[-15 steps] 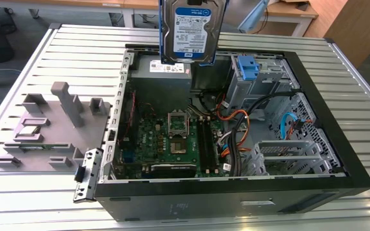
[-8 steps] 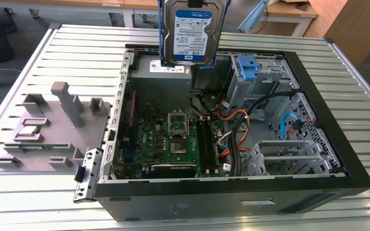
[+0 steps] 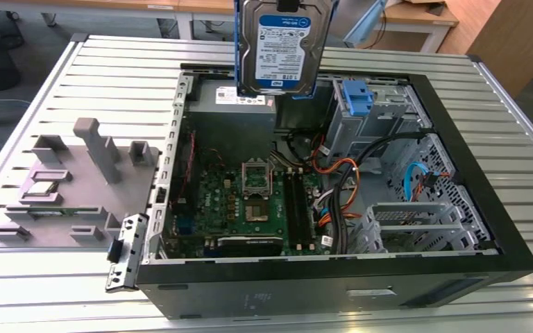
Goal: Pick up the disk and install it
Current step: 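Pick up the disk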
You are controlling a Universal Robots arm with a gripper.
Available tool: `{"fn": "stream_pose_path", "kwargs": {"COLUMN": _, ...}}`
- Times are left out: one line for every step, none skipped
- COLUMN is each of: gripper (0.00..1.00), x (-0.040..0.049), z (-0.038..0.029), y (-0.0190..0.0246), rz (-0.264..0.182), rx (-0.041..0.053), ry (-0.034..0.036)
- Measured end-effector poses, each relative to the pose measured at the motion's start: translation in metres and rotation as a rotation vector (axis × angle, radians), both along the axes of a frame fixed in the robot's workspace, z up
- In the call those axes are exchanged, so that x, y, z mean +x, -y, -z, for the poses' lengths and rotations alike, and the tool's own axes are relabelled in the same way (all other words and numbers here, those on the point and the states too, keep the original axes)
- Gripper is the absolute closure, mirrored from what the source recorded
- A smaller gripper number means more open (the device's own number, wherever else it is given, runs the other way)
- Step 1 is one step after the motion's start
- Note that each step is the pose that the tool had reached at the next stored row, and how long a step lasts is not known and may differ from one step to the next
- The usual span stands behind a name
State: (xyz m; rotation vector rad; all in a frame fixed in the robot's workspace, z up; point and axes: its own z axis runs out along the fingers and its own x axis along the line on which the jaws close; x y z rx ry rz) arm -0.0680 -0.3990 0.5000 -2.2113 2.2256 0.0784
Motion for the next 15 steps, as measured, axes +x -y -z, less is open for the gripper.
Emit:
{"fn": "stream_pose_path", "kwargs": {"gripper": 0.65, "x": 0.0016, "z": 0.0001, "y": 0.0001, "rz": 0.0, "rx": 0.0001, "ry": 0.0}}
{"fn": "stream_pose_path", "kwargs": {"gripper": 0.65, "x": 0.0032, "z": 0.0001, "y": 0.0002, "rz": 0.0, "rx": 0.0, "ry": 0.0}}
{"fn": "stream_pose_path", "kwargs": {"gripper": 0.65, "x": 0.0047, "z": 0.0001, "y": 0.0003, "rz": 0.0, "rx": 0.0, "ry": 0.0}}
{"fn": "stream_pose_path", "kwargs": {"gripper": 0.65, "x": 0.006, "z": 0.0002, "y": 0.0004, "rz": 0.0, "rx": 0.0001, "ry": 0.0}}
{"fn": "stream_pose_path", "kwargs": {"gripper": 0.65, "x": 0.0069, "z": 0.0002, "y": 0.0006, "rz": 0.0, "rx": 0.0001, "ry": -0.0001}}
{"fn": "stream_pose_path", "kwargs": {"gripper": 0.65, "x": 0.0072, "z": 0.0002, "y": 0.0006, "rz": 0.0, "rx": 0.0001, "ry": 0.0}}
{"fn": "stream_pose_path", "kwargs": {"gripper": 0.65, "x": 0.0072, "z": 0.0002, "y": 0.0006, "rz": 0.0, "rx": 0.0001, "ry": 0.0}}
{"fn": "stream_pose_path", "kwargs": {"gripper": 0.65, "x": 0.0072, "z": 0.0002, "y": 0.0006, "rz": 0.0, "rx": 0.0001, "ry": 0.0}}
{"fn": "stream_pose_path", "kwargs": {"gripper": 0.65, "x": 0.0073, "z": 0.0002, "y": 0.0006, "rz": 0.0, "rx": 0.0001, "ry": 0.0}}
{"fn": "stream_pose_path", "kwargs": {"gripper": 0.65, "x": 0.0073, "z": 0.0002, "y": 0.0006, "rz": 0.0, "rx": 0.0, "ry": -0.0001}}
{"fn": "stream_pose_path", "kwargs": {"gripper": 0.65, "x": 0.0073, "z": 0.0002, "y": 0.0006, "rz": 0.0, "rx": 0.0001, "ry": 0.0}}
{"fn": "stream_pose_path", "kwargs": {"gripper": 0.65, "x": 0.0073, "z": 0.0002, "y": 0.0006, "rz": 0.0, "rx": 0.0001, "ry": 0.0}}
{"fn": "stream_pose_path", "kwargs": {"gripper": 0.65, "x": 0.0073, "z": 0.0002, "y": 0.0006, "rz": 0.0, "rx": 0.0001, "ry": 0.0}}
{"fn": "stream_pose_path", "kwargs": {"gripper": 0.65, "x": 0.0073, "z": 0.0002, "y": 0.0007, "rz": 0.0, "rx": 0.0001, "ry": 0.0}}
{"fn": "stream_pose_path", "kwargs": {"gripper": 0.65, "x": 0.0074, "z": 0.0002, "y": 0.0011, "rz": 0.0, "rx": 0.0001, "ry": 0.0}}
